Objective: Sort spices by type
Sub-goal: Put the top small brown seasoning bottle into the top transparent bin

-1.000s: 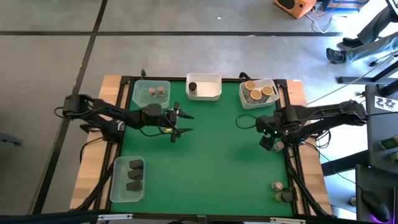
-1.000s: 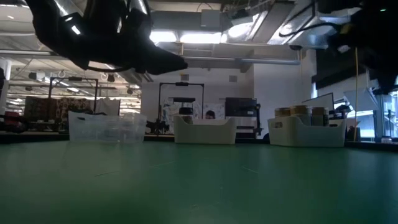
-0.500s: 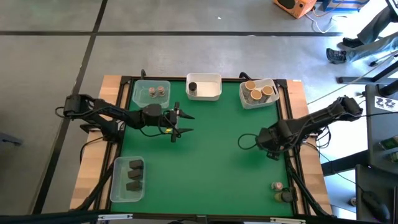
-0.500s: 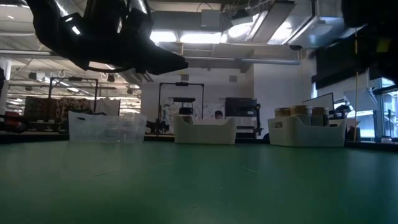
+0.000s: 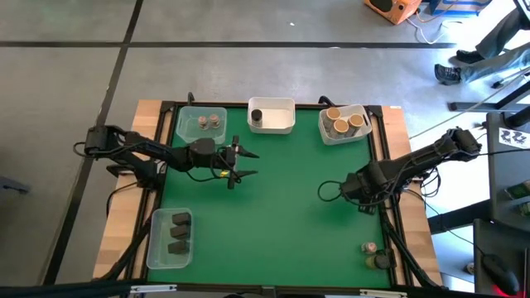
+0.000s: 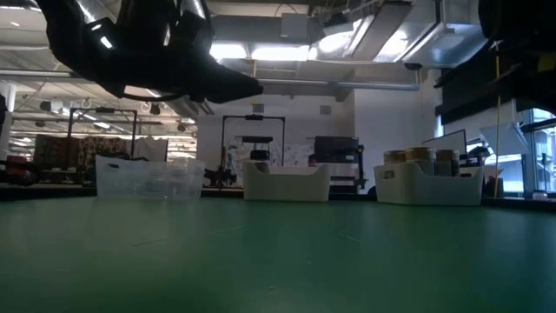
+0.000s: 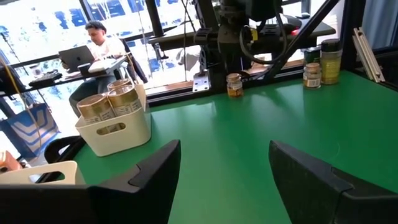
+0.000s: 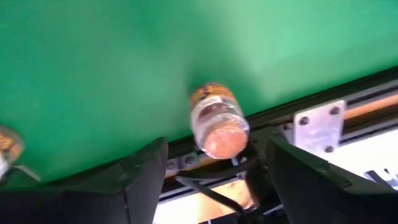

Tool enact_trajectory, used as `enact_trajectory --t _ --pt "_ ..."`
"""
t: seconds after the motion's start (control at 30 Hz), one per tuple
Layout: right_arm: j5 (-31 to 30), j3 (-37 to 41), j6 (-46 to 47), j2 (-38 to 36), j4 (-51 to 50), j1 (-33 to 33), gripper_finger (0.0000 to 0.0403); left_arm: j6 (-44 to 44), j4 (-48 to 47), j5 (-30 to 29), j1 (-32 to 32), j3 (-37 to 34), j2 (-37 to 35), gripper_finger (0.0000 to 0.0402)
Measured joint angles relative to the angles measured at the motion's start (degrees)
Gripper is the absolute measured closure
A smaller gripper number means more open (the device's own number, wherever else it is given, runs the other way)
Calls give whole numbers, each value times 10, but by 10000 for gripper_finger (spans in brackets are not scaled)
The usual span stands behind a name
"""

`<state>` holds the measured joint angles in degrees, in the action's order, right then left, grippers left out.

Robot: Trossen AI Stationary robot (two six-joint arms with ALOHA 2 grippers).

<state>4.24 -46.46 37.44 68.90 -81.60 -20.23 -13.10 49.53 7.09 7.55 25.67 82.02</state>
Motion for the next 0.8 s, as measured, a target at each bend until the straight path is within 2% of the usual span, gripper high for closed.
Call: enact_trajectory --t 0.3,0.4,0.6,0.8 --pt "25 -40 53 22 11 1 137 -2 5 0 0 0 0 169" --pt "28 -63 105 48 20 20 137 -2 6 0 0 0 0 169" --pt "35 -97 145 108 74 50 137 3 9 0 0 0 0 169" --pt "44 -96 203 165 53 57 137 9 9 -1 0 0 0 169"
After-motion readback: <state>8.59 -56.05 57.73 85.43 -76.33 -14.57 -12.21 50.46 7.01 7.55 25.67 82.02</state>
